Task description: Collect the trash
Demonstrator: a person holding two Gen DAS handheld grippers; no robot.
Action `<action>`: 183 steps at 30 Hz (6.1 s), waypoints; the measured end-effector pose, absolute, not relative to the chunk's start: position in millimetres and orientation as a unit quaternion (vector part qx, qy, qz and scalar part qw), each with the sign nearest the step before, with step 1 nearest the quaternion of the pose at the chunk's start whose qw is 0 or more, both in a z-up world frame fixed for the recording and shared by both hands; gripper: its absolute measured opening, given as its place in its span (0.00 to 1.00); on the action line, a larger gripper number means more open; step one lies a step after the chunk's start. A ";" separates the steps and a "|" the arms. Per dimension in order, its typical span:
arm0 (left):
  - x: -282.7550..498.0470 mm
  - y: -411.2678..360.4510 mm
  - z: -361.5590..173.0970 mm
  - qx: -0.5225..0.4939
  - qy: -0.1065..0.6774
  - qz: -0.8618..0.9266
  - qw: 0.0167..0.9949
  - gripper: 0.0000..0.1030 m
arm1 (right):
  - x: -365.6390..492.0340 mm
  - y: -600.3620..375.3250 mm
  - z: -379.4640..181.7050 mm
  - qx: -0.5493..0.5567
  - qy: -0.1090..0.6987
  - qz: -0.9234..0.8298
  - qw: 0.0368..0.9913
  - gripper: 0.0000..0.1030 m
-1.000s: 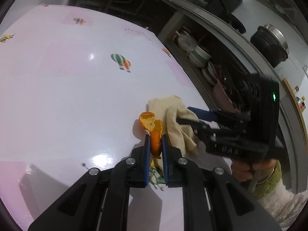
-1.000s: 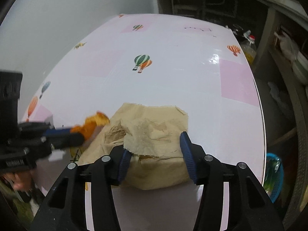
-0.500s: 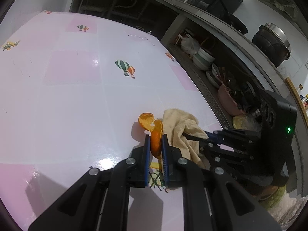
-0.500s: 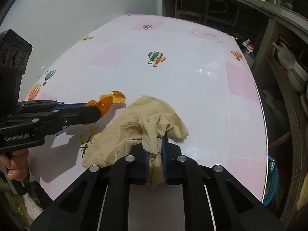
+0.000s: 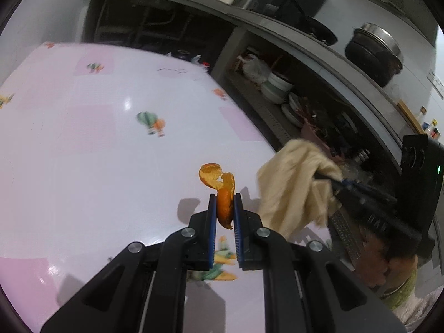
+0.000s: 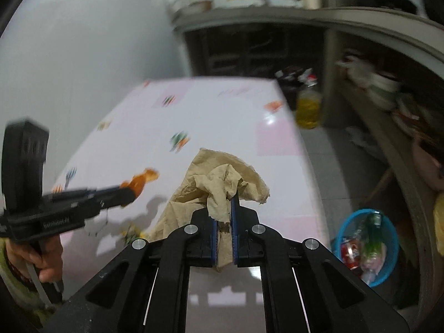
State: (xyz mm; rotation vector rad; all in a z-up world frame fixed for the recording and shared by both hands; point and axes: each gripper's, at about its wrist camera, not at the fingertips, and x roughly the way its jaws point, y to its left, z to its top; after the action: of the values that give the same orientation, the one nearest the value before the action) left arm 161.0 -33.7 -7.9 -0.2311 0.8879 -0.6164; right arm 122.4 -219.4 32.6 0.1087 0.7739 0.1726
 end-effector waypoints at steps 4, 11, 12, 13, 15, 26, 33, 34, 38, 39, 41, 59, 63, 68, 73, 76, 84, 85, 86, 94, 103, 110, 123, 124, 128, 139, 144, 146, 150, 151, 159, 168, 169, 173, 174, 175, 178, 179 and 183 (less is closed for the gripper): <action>161.9 -59.0 6.1 -0.095 0.411 -0.323 0.847 0.10 | 99.1 -274.9 51.6 0.083 0.336 -0.005 0.938 0.06; 163.6 -128.2 30.2 -0.052 0.399 -0.388 0.829 0.10 | 53.5 -368.1 45.9 0.105 0.318 -0.165 0.928 0.06; 163.6 -139.2 33.2 -0.046 0.399 -0.396 0.826 0.10 | 49.8 -375.4 41.3 0.100 0.321 -0.185 0.923 0.06; 163.5 -154.4 37.2 -0.036 0.397 -0.407 0.822 0.10 | 45.0 -382.5 35.9 0.098 0.325 -0.201 0.919 0.06; 161.8 -177.4 42.7 -0.019 0.395 -0.424 0.815 0.10 | 35.5 -401.0 21.6 0.105 0.331 -0.227 0.910 0.06; 204.2 -351.2 -12.5 0.103 0.497 -0.433 0.745 0.11 | 15.4 -457.8 -49.1 0.172 0.365 -0.275 0.873 0.06; 234.4 -443.5 -65.7 0.159 0.528 -0.418 0.722 0.13 | 9.1 -480.4 -75.8 0.203 0.386 -0.282 0.855 0.07; 241.9 -455.3 -76.0 0.158 0.531 -0.414 0.722 0.14 | 7.9 -484.2 -79.1 0.208 0.388 -0.283 0.852 0.07; 266.4 -481.3 -107.2 0.147 0.553 -0.380 0.726 0.56 | 4.6 -495.1 -90.8 0.226 0.398 -0.287 0.842 0.07; 270.6 -483.3 -111.7 0.142 0.556 -0.372 0.730 0.56 | 4.4 -497.1 -94.7 0.226 0.402 -0.288 0.839 0.07; 278.5 -481.2 -115.0 0.121 0.561 -0.368 0.732 0.57 | 5.0 -499.3 -100.3 0.225 0.408 -0.290 0.836 0.07; 251.9 -313.9 -2.6 0.073 0.447 -0.381 0.806 0.67 | 175.8 -488.5 -183.6 0.145 0.484 -0.178 0.844 0.07; 237.1 -254.5 9.0 0.051 0.437 -0.360 0.823 0.67 | 233.3 -474.7 -232.9 0.088 0.552 -0.148 0.816 0.07; 231.7 -191.1 3.5 0.009 0.456 -0.314 0.833 0.67 | 265.6 -470.9 -277.4 0.069 0.610 -0.142 0.777 0.08; 228.9 -147.8 1.7 -0.020 0.461 -0.290 0.839 0.67 | 284.1 -472.7 -303.7 0.059 0.638 -0.149 0.753 0.08; 227.6 -130.6 3.6 -0.033 0.456 -0.282 0.844 0.67 | 289.8 -469.2 -314.0 0.043 0.648 -0.155 0.745 0.09; 217.7 -97.7 7.0 -0.053 0.444 -0.269 0.853 0.68 | 282.1 -461.7 -283.0 0.029 0.626 -0.162 0.763 0.59; 216.6 -97.4 7.0 -0.055 0.442 -0.269 0.854 0.68 | 277.2 -461.0 -275.0 0.024 0.618 -0.159 0.770 0.60; 214.0 -94.1 7.3 -0.058 0.440 -0.270 0.854 0.68 | 272.2 -459.0 -266.5 0.020 0.612 -0.154 0.776 0.61; 189.5 -83.0 16.4 -0.076 0.422 -0.280 0.859 0.70 | 214.0 -456.4 -168.1 0.072 0.527 -0.128 0.837 0.64; 131.2 -93.3 30.2 -0.065 0.394 -0.302 0.866 0.87 | 75.8 -403.8 -44.8 0.140 0.408 -0.114 0.895 0.76; 88.0 -112.2 38.5 -0.011 0.349 -0.257 0.901 0.95 | -1.0 -350.0 6.7 0.150 0.354 -0.136 0.913 0.92; 51.5 -125.4 45.3 0.051 0.349 -0.140 0.925 0.95 | -32.3 -291.5 34.8 0.042 0.323 -0.209 0.922 0.92; 50.1 -124.8 45.9 0.051 0.353 -0.139 0.924 0.95 | -38.2 -285.2 37.3 0.034 0.321 -0.214 0.922 0.92; 39.7 -121.0 48.0 0.024 0.356 -0.123 0.926 0.95 | -43.1 -276.8 36.3 -0.003 0.317 -0.225 0.921 0.92; 25.6 -147.5 37.1 0.053 0.397 -0.153 0.904 0.95 | -58.0 -288.5 44.0 0.031 0.321 -0.223 0.920 0.93; 23.0 -154.2 31.7 0.054 0.406 -0.150 0.900 0.95 | -58.3 -292.2 39.8 0.034 0.333 -0.228 0.914 0.92; 22.2 -156.8 29.9 0.059 0.407 -0.149 0.899 0.95 | -57.7 -293.3 39.6 0.034 0.336 -0.228 0.913 0.92; 21.2 -159.8 28.5 0.067 0.409 -0.147 0.898 0.95 | -57.0 -295.1 38.8 0.032 0.339 -0.229 0.912 0.92; 20.5 -161.0 28.4 0.070 0.407 -0.146 0.899 0.95 | -57.0 -296.3 38.2 0.033 0.340 -0.229 0.912 0.92; 20.8 -162.9 28.6 0.078 0.403 -0.141 0.901 0.95 | -56.4 -297.3 36.6 0.035 0.344 -0.228 0.910 0.92; 23.8 -161.4 28.4 0.079 0.400 -0.132 0.903 0.95 | -55.6 -296.2 36.5 0.035 0.344 -0.229 0.910 0.92; 24.0 -161.4 28.1 0.079 0.401 -0.131 0.903 0.95 | -55.5 -296.4 36.5 0.035 0.345 -0.229 0.910 0.92; 24.3 -162.5 27.6 0.078 0.402 -0.132 0.903 0.95 | -55.3 -302.2 37.3 0.035 0.347 -0.226 0.909 0.92; 24.5 -162.0 27.5 0.079 0.402 -0.132 0.903 0.95 | -55.3 -302.3 37.4 0.034 0.347 -0.226 0.909 0.92; 24.7 -162.0 27.4 0.079 0.402 -0.133 0.903 0.95 | -55.3 -302.2 37.4 0.034 0.347 -0.227 0.909 0.92; 26.0 -160.3 27.4 0.082 0.402 -0.132 0.903 0.95 | -54.8 -300.7 37.3 0.033 0.348 -0.227 0.909 0.92; 26.4 -159.9 27.8 0.083 0.400 -0.131 0.903 0.95 | -54.8 -302.0 37.5 0.031 0.348 -0.227 0.909 0.92; 27.8 -155.7 27.9 0.088 0.396 -0.121 0.906 0.95 | -56.4 -305.8 39.2 0.027 0.345 -0.230 0.910 0.92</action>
State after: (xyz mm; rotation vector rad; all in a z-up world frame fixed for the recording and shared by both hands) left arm 27.8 -155.7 27.9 0.1819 0.8182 -0.2498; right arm -56.4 -305.8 39.2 0.0556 0.7111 -0.4740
